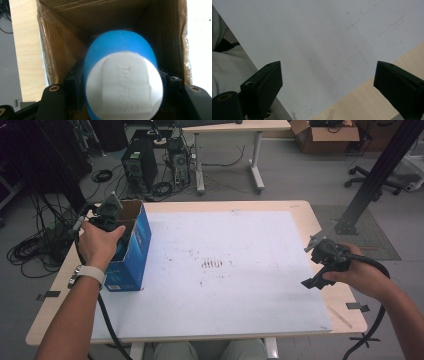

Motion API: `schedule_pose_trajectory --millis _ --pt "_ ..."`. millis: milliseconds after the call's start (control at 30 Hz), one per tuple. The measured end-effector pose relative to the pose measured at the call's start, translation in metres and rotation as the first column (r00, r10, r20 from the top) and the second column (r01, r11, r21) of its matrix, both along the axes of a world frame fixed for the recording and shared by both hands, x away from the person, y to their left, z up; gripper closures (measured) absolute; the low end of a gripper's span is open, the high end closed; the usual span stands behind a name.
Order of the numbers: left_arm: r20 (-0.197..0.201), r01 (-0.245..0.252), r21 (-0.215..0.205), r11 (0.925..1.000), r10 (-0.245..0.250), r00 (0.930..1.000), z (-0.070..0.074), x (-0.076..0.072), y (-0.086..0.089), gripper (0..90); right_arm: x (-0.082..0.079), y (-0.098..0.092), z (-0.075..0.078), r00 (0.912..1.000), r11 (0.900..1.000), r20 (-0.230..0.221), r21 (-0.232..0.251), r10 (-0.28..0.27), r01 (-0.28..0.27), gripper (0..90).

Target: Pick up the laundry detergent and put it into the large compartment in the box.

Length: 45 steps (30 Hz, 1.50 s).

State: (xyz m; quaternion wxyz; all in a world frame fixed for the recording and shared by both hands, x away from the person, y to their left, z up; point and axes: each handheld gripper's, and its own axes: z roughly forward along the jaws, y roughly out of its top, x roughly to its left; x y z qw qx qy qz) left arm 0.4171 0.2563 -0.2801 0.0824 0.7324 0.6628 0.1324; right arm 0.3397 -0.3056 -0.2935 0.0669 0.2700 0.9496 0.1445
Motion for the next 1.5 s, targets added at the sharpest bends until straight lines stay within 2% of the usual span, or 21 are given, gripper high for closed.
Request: schedule_pose_trajectory --millis 367,833,1133,1333,1500 --pt "0.005 0.000 -0.018 0.9998 0.000 1.0000 0.001 0.000 0.002 35.4 0.000 0.002 -0.001 1.0000 1.000 -0.002 -0.002 0.002 -0.002 8.5" --pt "0.005 -0.003 -0.014 0.9999 0.003 1.0000 0.004 -0.002 0.002 29.9 -0.002 0.005 0.001 1.0000 1.000 -0.003 -0.003 0.009 -0.010 8.5" --pt "0.028 -0.008 -0.017 0.9998 0.009 0.9996 0.015 -0.005 0.002 26.4 -0.004 0.004 0.003 0.9999 1.000 0.001 0.000 0.010 -0.010 8.5" --pt "0.029 -0.005 -0.014 0.9999 0.005 0.9996 0.023 -0.007 -0.001 25.1 -0.006 0.005 0.004 0.9999 1.000 0.003 0.003 0.014 -0.014 8.5" --pt "0.052 -0.005 -0.006 1.0000 0.006 0.9986 0.030 -0.009 -0.002 24.5 -0.008 0.003 0.006 0.9999 1.000 0.008 0.006 0.013 -0.013 8.5"
